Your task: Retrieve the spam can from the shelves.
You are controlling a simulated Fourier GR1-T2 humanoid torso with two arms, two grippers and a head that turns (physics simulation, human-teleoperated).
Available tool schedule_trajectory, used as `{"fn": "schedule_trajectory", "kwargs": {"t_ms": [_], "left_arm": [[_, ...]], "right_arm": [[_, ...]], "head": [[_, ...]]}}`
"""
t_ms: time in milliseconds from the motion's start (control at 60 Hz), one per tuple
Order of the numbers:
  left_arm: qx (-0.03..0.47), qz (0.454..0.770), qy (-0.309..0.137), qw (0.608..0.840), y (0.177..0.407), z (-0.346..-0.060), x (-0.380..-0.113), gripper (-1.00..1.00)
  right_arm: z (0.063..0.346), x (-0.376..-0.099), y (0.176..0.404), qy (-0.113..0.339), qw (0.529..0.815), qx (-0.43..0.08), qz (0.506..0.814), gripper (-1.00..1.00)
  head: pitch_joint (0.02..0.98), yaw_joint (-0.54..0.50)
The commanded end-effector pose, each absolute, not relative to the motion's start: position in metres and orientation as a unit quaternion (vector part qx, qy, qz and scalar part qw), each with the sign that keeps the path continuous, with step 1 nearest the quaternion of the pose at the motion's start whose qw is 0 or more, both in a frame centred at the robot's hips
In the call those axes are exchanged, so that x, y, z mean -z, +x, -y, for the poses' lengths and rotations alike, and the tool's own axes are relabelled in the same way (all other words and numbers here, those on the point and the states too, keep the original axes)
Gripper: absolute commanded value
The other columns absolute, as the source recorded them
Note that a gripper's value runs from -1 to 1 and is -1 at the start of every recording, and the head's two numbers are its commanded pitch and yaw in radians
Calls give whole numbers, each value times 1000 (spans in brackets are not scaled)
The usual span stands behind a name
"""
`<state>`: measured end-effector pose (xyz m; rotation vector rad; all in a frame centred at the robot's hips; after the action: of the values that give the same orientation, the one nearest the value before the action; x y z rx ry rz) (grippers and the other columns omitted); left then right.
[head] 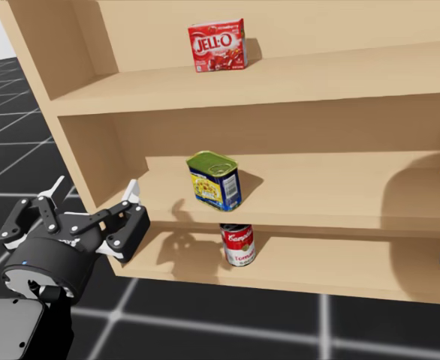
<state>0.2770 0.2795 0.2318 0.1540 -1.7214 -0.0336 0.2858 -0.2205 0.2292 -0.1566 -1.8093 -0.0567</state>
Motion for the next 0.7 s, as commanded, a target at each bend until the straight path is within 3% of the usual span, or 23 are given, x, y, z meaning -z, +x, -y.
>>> {"fn": "schedule_trajectory", "kwargs": {"t_ms": [17, 283, 383, 700], "left_arm": [[19, 758, 53, 649, 275, -272, -232, -1000], [31, 750, -48, 659, 258, -257, -249, -1000], [62, 734, -95, 670, 254, -251, -254, -1000], [135, 699, -132, 690, 270, -234, -259, -1000]], "right_arm": [[219, -228, 286, -68, 616, 24, 784, -1000], [221, -228, 288, -72, 617, 31, 783, -1000], [222, -227, 288, -72, 617, 31, 783, -1000], [224, -228, 289, -71, 618, 35, 782, -1000]], "head": [[581, 284], [560, 272], [554, 270], [551, 275]]}}
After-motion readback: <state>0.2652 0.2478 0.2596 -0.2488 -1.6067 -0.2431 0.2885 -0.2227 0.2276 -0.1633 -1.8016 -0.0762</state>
